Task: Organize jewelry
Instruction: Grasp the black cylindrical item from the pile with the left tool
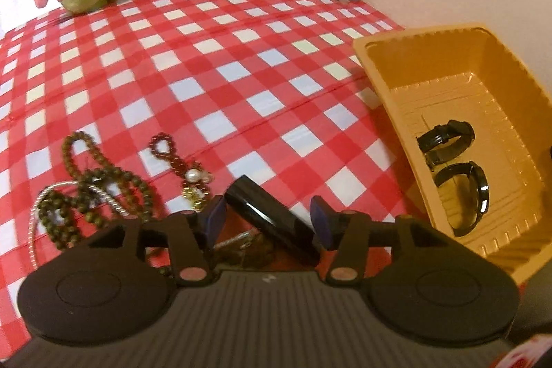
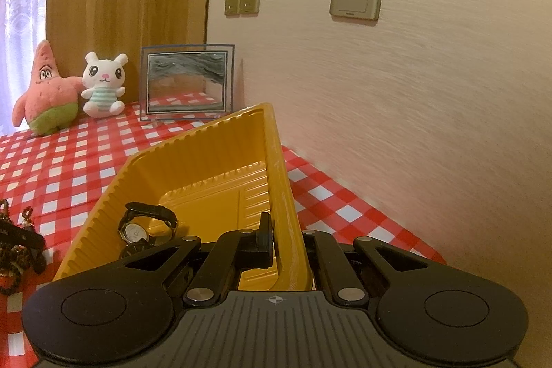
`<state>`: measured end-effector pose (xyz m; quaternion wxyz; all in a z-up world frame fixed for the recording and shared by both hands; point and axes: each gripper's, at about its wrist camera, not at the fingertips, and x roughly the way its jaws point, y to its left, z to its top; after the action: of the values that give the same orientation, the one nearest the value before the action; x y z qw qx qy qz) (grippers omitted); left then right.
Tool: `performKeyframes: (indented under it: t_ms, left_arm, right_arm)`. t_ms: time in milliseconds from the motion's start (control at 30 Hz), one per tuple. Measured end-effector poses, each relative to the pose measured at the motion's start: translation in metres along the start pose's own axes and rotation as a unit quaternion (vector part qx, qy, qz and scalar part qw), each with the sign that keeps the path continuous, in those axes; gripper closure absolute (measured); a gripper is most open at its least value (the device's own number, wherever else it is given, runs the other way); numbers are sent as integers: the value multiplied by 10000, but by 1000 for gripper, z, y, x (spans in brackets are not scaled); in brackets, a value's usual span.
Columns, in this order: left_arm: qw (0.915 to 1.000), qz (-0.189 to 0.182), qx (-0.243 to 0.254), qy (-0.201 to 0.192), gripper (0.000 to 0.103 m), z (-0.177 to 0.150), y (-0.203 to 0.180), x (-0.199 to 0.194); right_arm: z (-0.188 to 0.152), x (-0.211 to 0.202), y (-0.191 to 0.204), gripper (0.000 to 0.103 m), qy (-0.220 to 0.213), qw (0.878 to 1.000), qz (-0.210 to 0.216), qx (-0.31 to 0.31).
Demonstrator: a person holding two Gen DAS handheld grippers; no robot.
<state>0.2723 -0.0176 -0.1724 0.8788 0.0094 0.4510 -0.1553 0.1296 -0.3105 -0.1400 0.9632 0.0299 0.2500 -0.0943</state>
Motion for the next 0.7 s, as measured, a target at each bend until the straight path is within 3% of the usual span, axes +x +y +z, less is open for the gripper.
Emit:
performKeyframes:
  t_ms: [133, 267, 533, 700]
  left_arm:
    - [9992, -194, 333, -74, 56, 0, -15, 6]
    - [9979, -190, 617, -82, 69, -4, -25, 9]
    - [9973, -122, 724, -46, 83, -12, -16, 4]
    - [9970, -142, 759, -18, 83, -11, -18, 5]
  right_arm:
    - [0, 1, -1, 99, 5, 10000, 7, 10]
    - [0, 0, 0, 99, 4, 10000, 7, 7]
    - [0, 0, -1, 99, 2, 10000, 11, 34]
    - [0, 0, -1, 99, 5, 10000, 12, 32]
